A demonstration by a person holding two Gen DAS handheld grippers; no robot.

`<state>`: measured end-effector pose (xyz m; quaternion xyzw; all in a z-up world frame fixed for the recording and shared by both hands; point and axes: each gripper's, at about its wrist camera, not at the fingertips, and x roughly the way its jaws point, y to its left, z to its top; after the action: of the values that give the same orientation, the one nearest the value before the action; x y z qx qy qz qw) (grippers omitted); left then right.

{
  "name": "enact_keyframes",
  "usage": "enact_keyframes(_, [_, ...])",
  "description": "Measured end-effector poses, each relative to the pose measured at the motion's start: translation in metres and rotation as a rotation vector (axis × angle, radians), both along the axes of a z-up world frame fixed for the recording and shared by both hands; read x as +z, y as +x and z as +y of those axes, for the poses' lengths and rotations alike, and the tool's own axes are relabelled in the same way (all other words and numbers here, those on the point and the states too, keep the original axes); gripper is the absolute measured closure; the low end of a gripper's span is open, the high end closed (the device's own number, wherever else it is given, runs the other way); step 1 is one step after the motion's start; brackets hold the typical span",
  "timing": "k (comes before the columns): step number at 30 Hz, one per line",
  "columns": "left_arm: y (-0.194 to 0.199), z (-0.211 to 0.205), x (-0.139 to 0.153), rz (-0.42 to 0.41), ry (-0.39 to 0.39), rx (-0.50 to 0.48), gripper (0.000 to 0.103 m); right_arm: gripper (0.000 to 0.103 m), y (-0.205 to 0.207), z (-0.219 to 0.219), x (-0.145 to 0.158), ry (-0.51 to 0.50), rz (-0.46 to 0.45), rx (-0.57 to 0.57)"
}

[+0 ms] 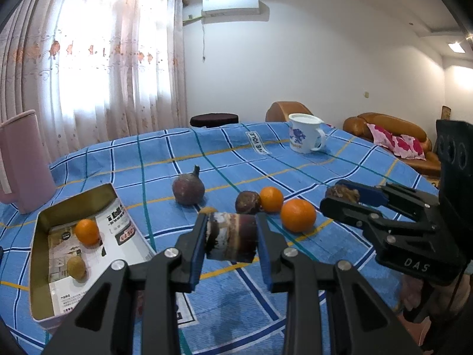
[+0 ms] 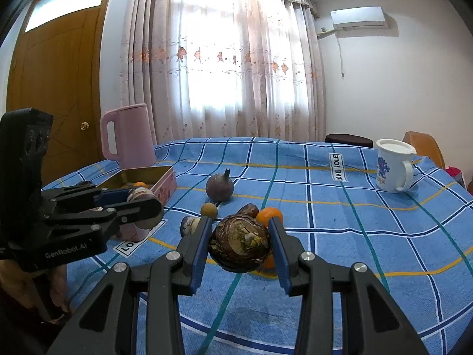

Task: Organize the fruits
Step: 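Carry the brown fruit in the right tool while the left tool carries the cylinder over the tin box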

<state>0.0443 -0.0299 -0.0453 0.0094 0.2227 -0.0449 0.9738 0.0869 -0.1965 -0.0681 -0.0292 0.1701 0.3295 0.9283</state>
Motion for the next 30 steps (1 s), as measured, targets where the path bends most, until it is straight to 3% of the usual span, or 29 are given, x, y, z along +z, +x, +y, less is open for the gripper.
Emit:
enact_keyframes(11, [-0.003, 0.015, 0.008, -0.01, -0.017, 0.034, 0.07, 0.062, 0.002, 0.016, 0.01, -0.02, -0.011, 0.039])
enact_keyframes(19, [-0.007, 0.046, 0.019, -0.024, -0.055, 0.095, 0.07, 0.062, 0.01, 0.041, 0.036, 0.004, 0.003, 0.112])
enact_keyframes(30, [-0.006, 0.127, 0.022, -0.005, -0.122, 0.269, 0.07, 0.062, 0.025, 0.135, 0.054, -0.073, 0.017, 0.268])
